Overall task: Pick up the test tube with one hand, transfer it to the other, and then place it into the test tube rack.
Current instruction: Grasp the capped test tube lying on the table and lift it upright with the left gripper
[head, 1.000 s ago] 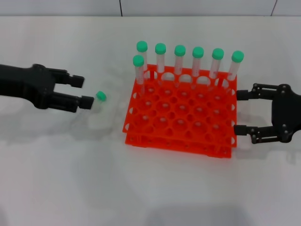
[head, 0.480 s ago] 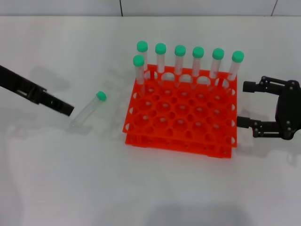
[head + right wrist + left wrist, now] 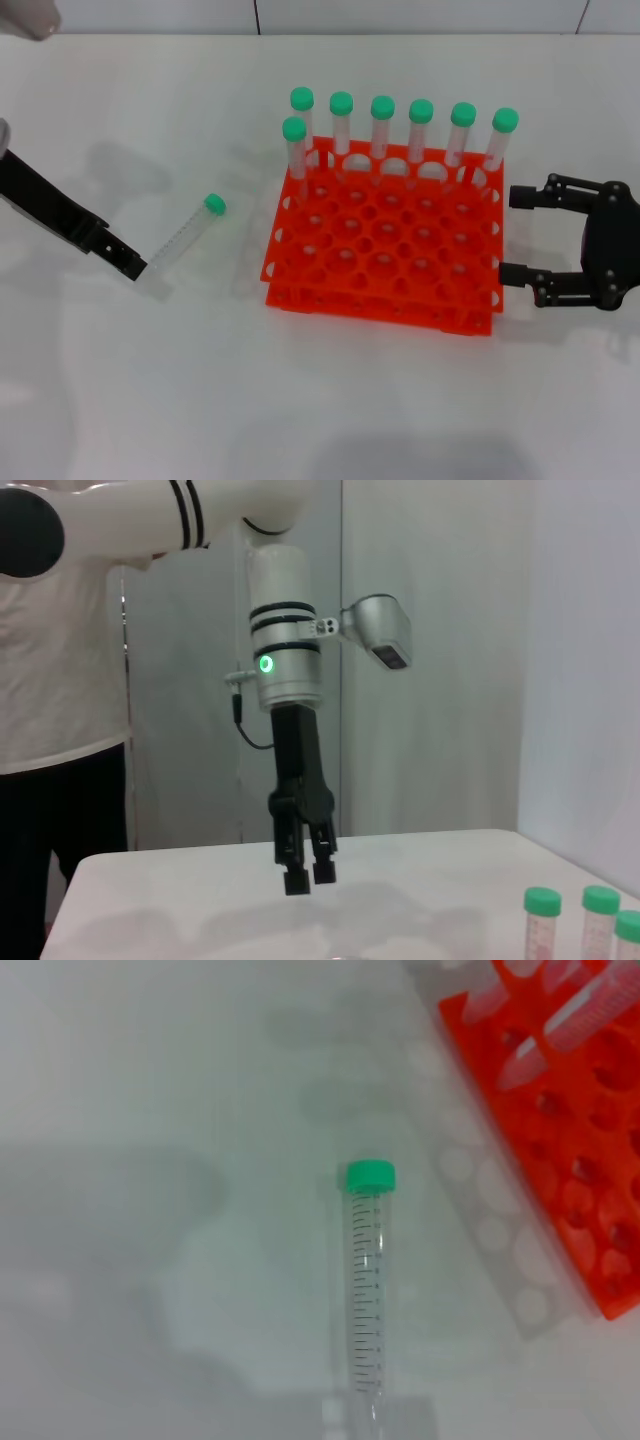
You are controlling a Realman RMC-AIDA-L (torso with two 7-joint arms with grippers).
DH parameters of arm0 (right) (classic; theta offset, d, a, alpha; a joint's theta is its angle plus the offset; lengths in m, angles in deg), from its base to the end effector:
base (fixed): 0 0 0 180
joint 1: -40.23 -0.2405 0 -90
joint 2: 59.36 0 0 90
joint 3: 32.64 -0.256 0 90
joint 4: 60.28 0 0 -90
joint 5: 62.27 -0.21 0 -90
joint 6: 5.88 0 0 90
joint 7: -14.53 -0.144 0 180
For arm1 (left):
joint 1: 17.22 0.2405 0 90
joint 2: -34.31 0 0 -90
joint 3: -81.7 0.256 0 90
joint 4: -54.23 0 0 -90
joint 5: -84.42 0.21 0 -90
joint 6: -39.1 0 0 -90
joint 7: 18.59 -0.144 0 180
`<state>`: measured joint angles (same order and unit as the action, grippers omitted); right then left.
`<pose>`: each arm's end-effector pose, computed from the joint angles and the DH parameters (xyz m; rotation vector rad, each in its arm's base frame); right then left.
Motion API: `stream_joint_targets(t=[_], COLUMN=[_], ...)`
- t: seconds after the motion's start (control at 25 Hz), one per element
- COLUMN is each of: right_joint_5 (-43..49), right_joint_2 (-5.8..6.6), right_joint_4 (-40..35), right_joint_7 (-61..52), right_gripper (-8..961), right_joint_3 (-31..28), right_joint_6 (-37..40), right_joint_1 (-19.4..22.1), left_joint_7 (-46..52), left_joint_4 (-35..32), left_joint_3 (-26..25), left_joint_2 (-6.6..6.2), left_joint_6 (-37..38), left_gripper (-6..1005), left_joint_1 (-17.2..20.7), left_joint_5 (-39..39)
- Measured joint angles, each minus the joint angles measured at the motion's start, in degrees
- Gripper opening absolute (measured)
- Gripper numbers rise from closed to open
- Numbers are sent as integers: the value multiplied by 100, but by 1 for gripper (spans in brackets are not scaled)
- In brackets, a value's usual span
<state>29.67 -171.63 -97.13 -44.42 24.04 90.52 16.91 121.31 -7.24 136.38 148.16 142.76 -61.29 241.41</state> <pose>0.2635 0.3015 0.0301 -2.7395 0.0802 0.8547 -0.2257 0.3682 0.0657 -2.5246 -1.3110 0.5885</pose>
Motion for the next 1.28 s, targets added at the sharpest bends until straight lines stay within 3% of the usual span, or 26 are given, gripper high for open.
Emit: stream_joint_targets(t=[0.48,0.88,1.28], right_joint_5=[205,228,229], right_joint_2=[-42,-78,-85], right_joint_4=[10,42,42], right_joint_7=[-158,-159,-159], right_gripper=[810,810,810], right_joint_3=[142,142,141], right_joint_6=[-87,-103,-104], right_joint_1=[-125,-89,-121], left_joint_7=[86,130,93], left_joint_4=[523,628,1114], left_joint_3=[386,570,591], left_joint_2=[202,269,326], left_joint_6=[-669,-1286,-1719], left_gripper=[789,784,780], left_joint_1=[-65,-29,-255], left_joint_5=[242,487,488])
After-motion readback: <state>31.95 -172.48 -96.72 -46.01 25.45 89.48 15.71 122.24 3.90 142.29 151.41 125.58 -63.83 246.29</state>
